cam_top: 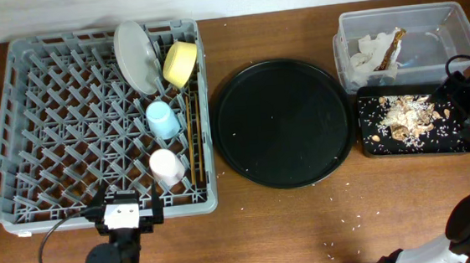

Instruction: Sort waste into correct bins and load items into the dishwasher rack

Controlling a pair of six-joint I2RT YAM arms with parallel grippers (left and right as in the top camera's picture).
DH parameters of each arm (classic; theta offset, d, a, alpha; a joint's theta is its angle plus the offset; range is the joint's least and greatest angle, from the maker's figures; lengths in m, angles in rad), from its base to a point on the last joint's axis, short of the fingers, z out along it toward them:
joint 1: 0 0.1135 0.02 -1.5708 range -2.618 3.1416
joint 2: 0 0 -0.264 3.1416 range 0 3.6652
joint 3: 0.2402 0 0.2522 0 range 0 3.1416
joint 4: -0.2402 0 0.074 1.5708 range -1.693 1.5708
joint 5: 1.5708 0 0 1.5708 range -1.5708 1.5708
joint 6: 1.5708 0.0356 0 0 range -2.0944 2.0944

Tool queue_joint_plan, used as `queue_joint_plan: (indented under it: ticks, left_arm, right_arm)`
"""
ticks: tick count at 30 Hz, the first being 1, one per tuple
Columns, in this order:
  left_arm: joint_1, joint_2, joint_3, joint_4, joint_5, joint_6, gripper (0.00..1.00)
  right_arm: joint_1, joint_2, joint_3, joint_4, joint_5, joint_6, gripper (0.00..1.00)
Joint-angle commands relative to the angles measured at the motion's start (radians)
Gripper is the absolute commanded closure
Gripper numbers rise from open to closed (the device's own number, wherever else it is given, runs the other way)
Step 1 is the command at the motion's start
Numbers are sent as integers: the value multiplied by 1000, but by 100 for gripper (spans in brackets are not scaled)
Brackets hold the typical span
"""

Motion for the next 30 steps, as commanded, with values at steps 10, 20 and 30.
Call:
queue_joint_plan:
  ticks: [10, 20, 30]
  left_arm:
    - [-82, -76, -6, 0, 11, 12, 0]
    - [-82, -76, -6, 0, 11, 12, 0]
    - [-82, -76, -6, 0, 11, 13, 0]
  right_arm:
    - [-3, -23, 6, 0, 1, 5, 2]
    - [25, -15, 2, 0, 2, 4, 1]
    - [914, -578, -8, -19, 183, -79, 2]
